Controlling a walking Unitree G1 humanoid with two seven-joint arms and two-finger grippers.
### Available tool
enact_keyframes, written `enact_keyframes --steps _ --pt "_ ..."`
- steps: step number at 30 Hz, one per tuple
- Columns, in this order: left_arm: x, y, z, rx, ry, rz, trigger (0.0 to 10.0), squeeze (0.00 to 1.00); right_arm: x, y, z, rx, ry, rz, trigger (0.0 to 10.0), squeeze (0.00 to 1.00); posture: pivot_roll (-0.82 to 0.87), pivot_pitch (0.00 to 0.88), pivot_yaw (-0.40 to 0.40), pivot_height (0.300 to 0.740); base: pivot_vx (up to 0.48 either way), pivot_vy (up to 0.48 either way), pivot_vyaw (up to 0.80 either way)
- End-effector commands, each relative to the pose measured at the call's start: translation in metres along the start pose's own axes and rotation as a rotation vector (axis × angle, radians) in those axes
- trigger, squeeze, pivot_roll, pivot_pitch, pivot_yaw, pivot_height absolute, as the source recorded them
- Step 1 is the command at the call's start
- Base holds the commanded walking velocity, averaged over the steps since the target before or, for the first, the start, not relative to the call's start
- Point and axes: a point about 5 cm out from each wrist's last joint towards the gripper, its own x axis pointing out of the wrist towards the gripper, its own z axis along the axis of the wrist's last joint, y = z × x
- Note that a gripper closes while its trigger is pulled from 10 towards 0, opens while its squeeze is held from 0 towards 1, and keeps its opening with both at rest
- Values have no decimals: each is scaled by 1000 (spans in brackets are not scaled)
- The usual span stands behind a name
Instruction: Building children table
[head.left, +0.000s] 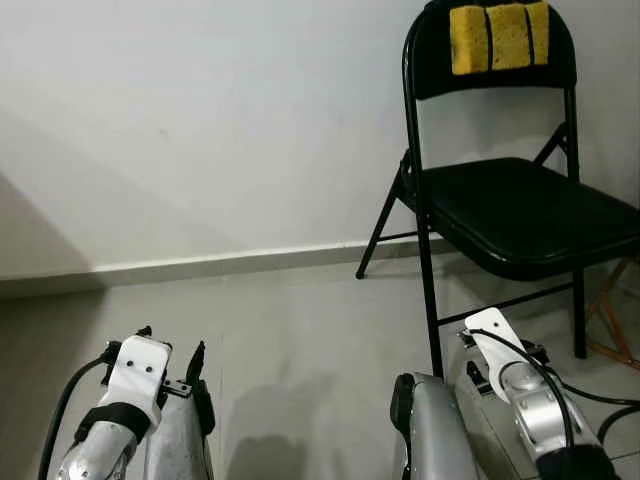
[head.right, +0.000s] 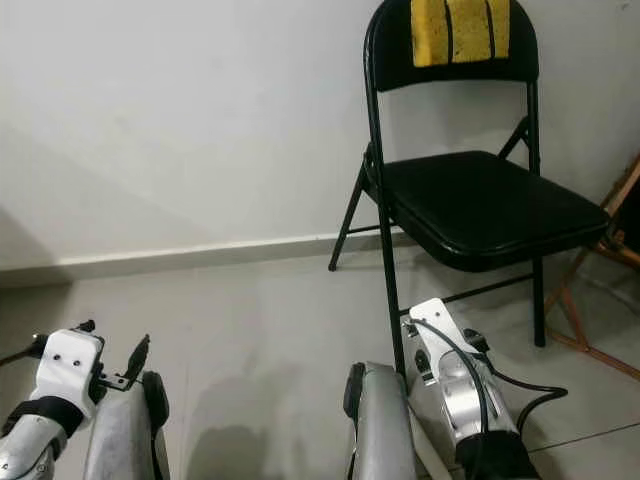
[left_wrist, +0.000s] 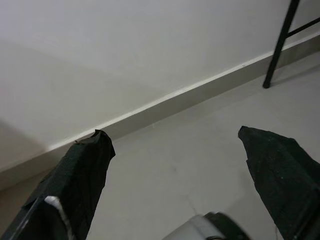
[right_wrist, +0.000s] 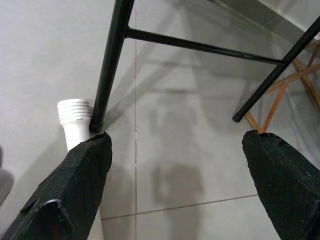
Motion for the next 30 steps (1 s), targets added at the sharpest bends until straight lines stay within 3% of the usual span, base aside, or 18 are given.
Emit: enact_keyframes --steps 1,4,11,14,19,21,22,27,30 --pt "-1 4 -1 12 2 -1 10000 0 3 -3 -1 24 4 -7 10000 0 -54 0 -51 300 0 0 0" --pt "-2 6 -1 14 6 3 10000 0 5 -2 1 31 7 -8 10000 0 -52 0 -52 300 0 0 0" --pt "-18 23 -6 29 57 24 10000 0 14 4 -5 -18 50 26 10000 0 -64 5 -55 300 0 0 0" --pt "-32 32 -9 51 97 22 10000 0 20 7 -16 -80 97 56 10000 0 -79 82 -64 300 0 0 0" --pt "-40 36 -12 66 128 15 10000 0 24 6 -24 -114 136 53 10000 0 -82 114 -68 300 0 0 0" --pt "-49 42 -10 80 151 9 10000 0 26 9 -31 -145 160 57 10000 0 -81 199 -63 300 0 0 0" --pt "-49 42 -10 80 151 9 10000 0 26 9 -31 -145 160 57 10000 0 -81 199 -63 300 0 0 0" --pt "-74 55 -7 108 221 -16 10000 0 28 23 -50 -172 201 80 10000 0 -54 306 -42 300 0 0 0" --pt "-77 56 -6 110 227 -19 10000 0 28 24 -52 -176 201 80 10000 0 -54 306 -42 300 0 0 0"
